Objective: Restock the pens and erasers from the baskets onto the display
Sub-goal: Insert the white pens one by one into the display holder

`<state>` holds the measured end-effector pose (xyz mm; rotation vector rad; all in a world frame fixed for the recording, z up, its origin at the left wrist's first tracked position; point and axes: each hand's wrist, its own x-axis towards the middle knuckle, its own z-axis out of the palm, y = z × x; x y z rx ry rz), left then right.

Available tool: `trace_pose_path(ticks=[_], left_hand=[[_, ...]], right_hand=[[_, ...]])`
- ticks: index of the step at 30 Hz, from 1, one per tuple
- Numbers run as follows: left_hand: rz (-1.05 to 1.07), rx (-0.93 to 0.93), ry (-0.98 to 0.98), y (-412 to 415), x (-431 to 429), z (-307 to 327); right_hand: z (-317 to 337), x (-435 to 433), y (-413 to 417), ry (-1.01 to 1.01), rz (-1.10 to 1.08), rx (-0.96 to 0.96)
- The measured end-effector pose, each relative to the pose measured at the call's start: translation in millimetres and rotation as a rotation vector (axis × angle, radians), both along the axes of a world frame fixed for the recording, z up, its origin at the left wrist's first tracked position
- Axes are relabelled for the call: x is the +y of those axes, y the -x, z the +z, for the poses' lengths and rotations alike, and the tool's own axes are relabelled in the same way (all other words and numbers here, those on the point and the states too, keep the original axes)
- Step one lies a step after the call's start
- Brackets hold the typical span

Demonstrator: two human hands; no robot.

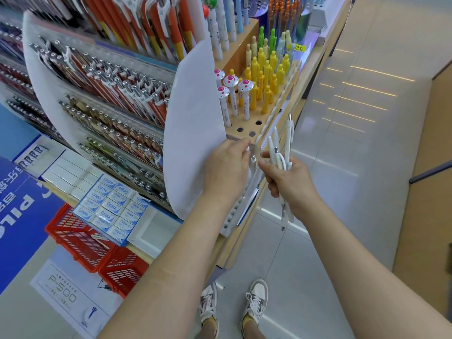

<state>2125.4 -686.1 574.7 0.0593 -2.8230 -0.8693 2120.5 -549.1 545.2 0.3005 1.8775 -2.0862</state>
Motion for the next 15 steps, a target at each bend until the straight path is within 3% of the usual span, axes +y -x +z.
trace_pose_path(ticks=[7,15], left_hand=[[0.026,0.067,0.009,-7,-2,-11],[-0.002,-0.019,0.011,-7,-4,-7]], right_hand=[[2,4,-1,-0.006,0.038,-0.002],[14,8,-6,0.007,-0.005,-0.064]])
